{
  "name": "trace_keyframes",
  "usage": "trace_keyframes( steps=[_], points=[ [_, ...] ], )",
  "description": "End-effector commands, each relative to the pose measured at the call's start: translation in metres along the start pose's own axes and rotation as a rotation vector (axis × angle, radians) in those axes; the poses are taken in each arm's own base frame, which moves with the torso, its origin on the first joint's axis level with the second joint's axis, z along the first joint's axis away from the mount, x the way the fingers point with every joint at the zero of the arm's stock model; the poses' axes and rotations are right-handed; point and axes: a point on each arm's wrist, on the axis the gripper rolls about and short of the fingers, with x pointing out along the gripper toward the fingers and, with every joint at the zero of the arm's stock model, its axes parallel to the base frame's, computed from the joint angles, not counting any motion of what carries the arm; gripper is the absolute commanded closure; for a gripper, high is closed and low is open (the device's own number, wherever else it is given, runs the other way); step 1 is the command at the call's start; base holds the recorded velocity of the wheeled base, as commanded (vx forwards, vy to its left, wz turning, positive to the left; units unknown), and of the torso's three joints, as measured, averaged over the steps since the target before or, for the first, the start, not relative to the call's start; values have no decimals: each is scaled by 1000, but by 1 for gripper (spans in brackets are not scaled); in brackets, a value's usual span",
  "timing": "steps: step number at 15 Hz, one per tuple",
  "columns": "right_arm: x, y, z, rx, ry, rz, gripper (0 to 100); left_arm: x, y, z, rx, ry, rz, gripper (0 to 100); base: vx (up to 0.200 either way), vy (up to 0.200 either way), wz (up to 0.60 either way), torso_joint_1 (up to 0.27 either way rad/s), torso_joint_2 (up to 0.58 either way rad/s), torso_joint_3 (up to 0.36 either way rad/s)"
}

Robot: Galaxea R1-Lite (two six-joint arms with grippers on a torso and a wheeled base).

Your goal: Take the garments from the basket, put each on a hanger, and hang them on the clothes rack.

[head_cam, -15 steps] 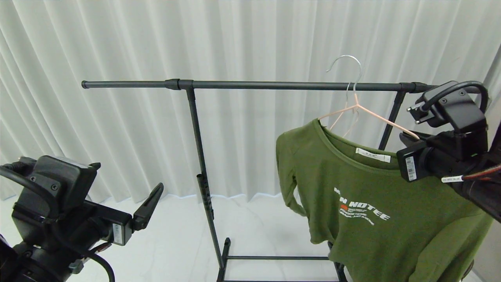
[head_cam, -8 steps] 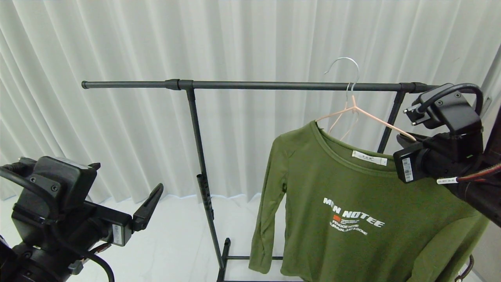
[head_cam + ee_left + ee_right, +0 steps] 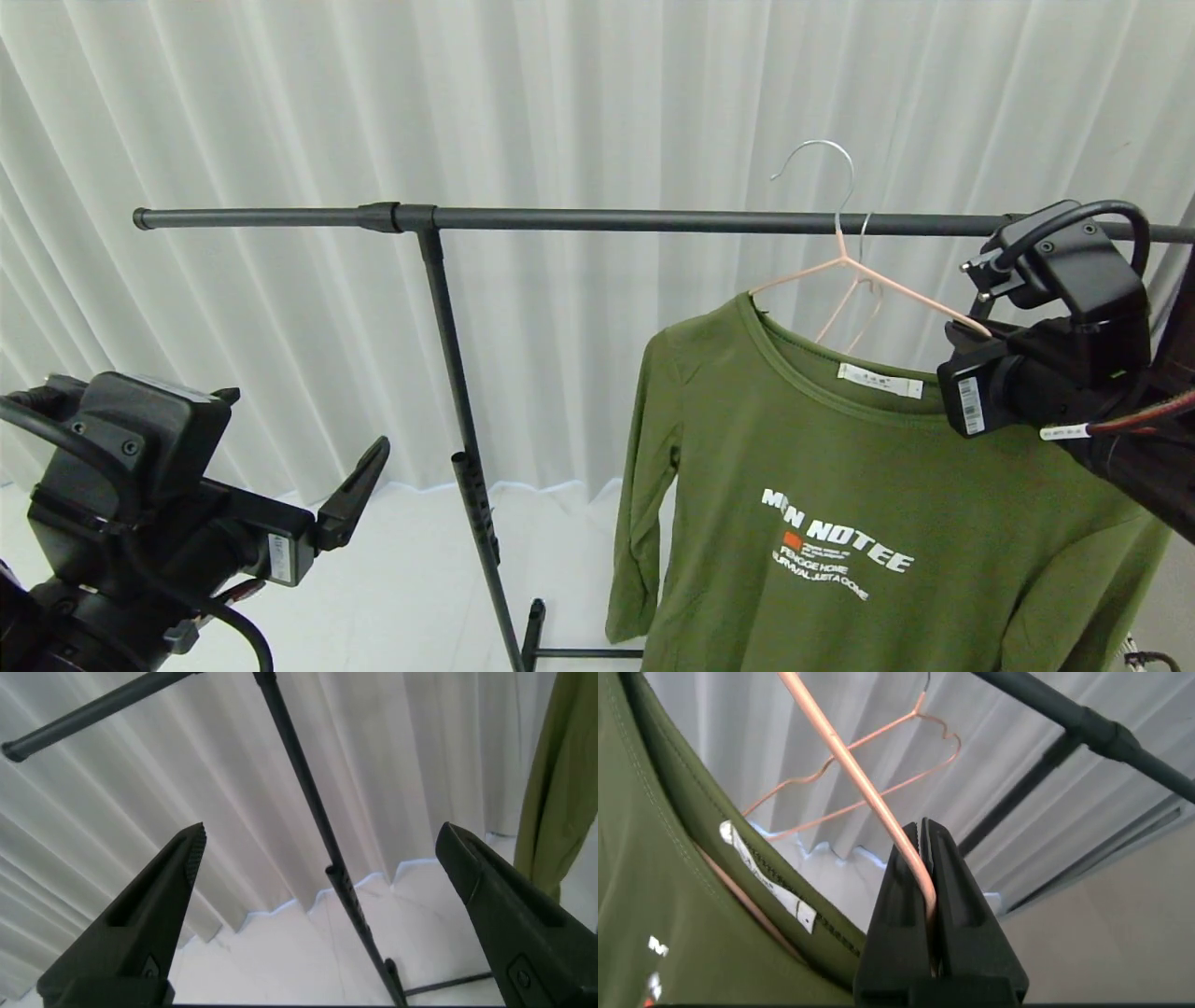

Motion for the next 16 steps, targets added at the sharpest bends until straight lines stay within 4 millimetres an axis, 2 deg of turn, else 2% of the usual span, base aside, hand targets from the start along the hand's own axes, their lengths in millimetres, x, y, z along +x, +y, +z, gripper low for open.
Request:
trace_keyframes(
  steps=[1,2,7,11,16],
  points=[
    [0,0,0,-1,0,1,100,0,0,0,0,1,-1,0,200,0,0,2,-2,2],
    [0,1,0,-2,2,1,100,0,0,0,-1,0,-2,0,200,0,0,7,2,2],
    [7,6,-1,-11,13,5,100,0,0,0,-3,-1,-5,0,0,0,0,0,0,0],
    [31,21,11,-10,12,4,100,2,-1,1,-1,-1,-5,0,0,0,0,0,0,0],
    [59,45,6,12,54,13,100,1,0,2,-6,-6,-1,0,0,0,0,0,0,0]
  ],
)
